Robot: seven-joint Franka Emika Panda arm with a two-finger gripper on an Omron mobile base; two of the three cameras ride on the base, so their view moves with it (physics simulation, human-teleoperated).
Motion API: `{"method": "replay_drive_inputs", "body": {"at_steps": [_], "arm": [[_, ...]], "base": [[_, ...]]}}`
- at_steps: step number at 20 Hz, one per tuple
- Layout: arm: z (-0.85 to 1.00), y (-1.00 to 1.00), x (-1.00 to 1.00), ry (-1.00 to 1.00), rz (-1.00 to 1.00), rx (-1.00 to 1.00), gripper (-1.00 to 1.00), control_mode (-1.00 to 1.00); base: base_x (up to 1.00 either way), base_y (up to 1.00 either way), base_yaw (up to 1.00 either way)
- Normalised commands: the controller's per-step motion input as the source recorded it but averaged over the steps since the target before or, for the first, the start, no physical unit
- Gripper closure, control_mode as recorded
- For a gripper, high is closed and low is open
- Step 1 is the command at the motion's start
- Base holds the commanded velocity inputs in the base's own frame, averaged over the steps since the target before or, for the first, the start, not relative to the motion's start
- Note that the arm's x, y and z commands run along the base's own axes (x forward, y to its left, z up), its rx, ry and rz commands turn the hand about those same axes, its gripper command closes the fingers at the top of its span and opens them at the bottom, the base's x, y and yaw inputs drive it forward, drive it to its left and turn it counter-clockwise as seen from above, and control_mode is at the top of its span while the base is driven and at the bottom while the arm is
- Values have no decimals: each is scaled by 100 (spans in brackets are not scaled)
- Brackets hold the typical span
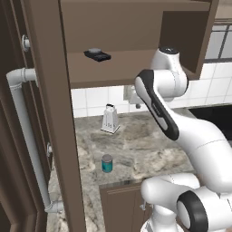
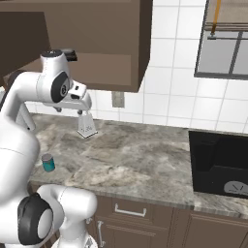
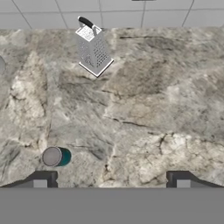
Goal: Pick the canned food and jam from the counter and place them in the cabinets closest to them.
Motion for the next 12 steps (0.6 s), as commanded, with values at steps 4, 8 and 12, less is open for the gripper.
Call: {"method": "replay_drive_inputs", "body": {"at_steps": [4, 8, 12], "arm": [[0, 29, -4, 0, 0, 0, -100, -100], [0, 27, -3, 0, 0, 0, -100, -100], [0, 26, -4, 0, 0, 0, -100, -100]], "base": [[0, 0, 0], [0, 0, 0], [0, 0, 0]]}}
